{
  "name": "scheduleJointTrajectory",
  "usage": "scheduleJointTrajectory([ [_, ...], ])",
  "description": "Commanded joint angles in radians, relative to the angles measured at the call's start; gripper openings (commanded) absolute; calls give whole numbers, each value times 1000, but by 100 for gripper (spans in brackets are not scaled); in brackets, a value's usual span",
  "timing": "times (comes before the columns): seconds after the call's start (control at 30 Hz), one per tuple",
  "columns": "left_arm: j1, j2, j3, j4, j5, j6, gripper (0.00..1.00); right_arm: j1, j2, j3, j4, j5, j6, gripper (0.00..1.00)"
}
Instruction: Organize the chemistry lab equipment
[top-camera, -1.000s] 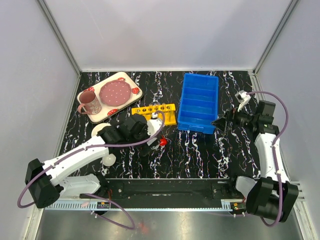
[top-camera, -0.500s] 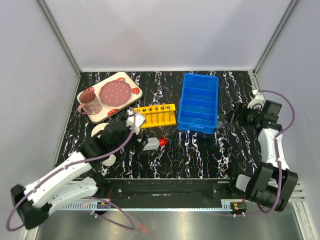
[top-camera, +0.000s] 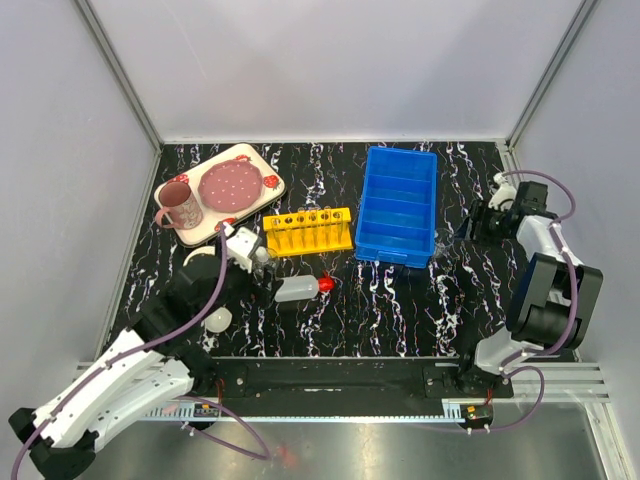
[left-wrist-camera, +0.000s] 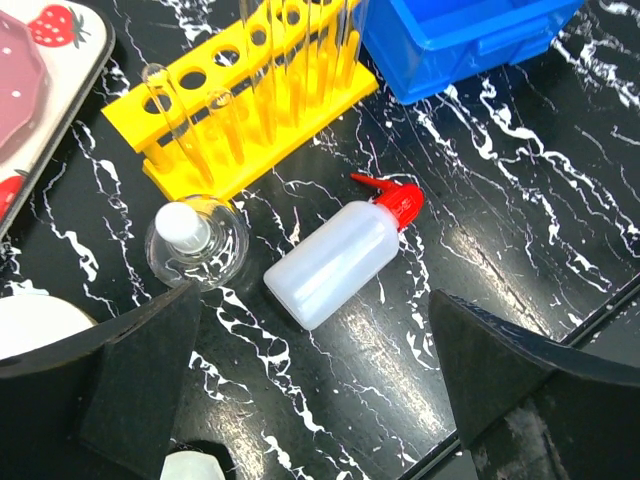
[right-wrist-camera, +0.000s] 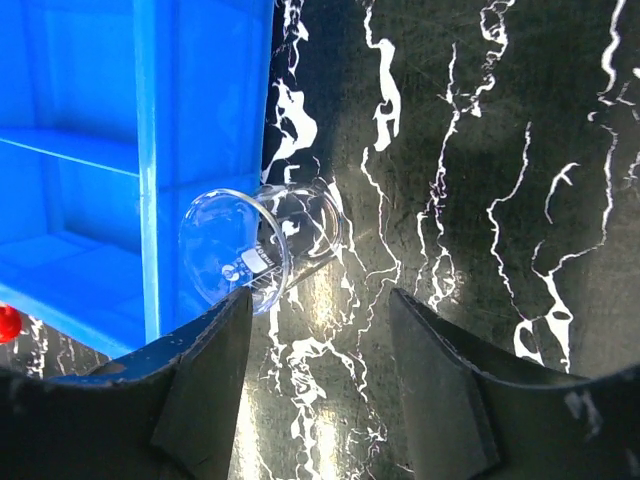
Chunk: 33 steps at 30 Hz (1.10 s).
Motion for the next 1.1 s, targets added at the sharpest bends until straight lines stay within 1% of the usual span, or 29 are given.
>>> scheduleJointTrajectory([
  [0.0, 7, -56, -2, 25, -46, -18, 99, 64, 30, 67, -33, 73, -45, 62],
  [0.1, 5, -68, -5, 23, -46, -22, 99, 101, 55, 76, -33, 114, -49, 57],
  [0.17, 5, -71, -6, 22, -46, -25, 99, 112, 76, 81, -35, 151, -54, 52],
  [0.2, 5, -73, -5, 20, -46, -27, 99, 113, 85, 82, -37, 168, -57, 45],
  [0.27, 7, -77, -5, 19, -46, -28, 99, 113, 101, 82, -40, 215, -66, 39],
  [0.3, 5, -82, -5, 20, -49, -28, 99, 113, 101, 82, -38, 228, -74, 34],
  [0.33, 5, -85, -5, 17, -49, -28, 99, 113, 105, 81, -38, 238, -77, 31],
  [0.4, 5, -96, -6, 17, -55, -31, 99, 113, 105, 79, -40, 237, -80, 24],
  [0.43, 5, -99, -6, 16, -57, -31, 99, 113, 101, 79, -38, 237, -81, 17],
  [0.53, 5, -115, -8, 14, -66, -36, 99, 113, 83, 90, -41, 257, -94, 8],
  [0.67, 5, -143, -12, 12, -77, -42, 99, 112, 33, 146, -66, 307, -150, 2],
  [0.73, 5, -151, -14, 14, -85, -41, 99, 110, 0, 182, -69, 328, -199, 2],
  [0.77, 5, -154, -14, 17, -86, -38, 99, 112, -8, 234, -79, 325, -216, 2],
  [0.83, 5, -157, -15, 22, -89, -33, 99, 112, -7, 307, -104, 256, -259, 1],
  [0.87, 5, -158, -14, 26, -88, -28, 99, 113, 3, 391, -133, 219, -262, 2],
  [0.9, 5, -160, -14, 29, -82, -25, 99, 115, 13, 435, -148, 129, -264, 2],
  [0.93, 5, -165, -18, 34, -75, -22, 99, 118, 45, 478, -162, 87, -259, 2],
  [0.97, 5, -168, -22, 41, -71, -19, 99, 136, 64, 552, -168, 59, -247, 2],
  [1.0, 5, -169, -23, 45, -66, -18, 99, 158, 104, 584, -168, 35, -224, 2],
  [1.07, 5, -168, -28, 49, -65, -15, 99, 222, 157, 675, -161, 39, -200, 2],
])
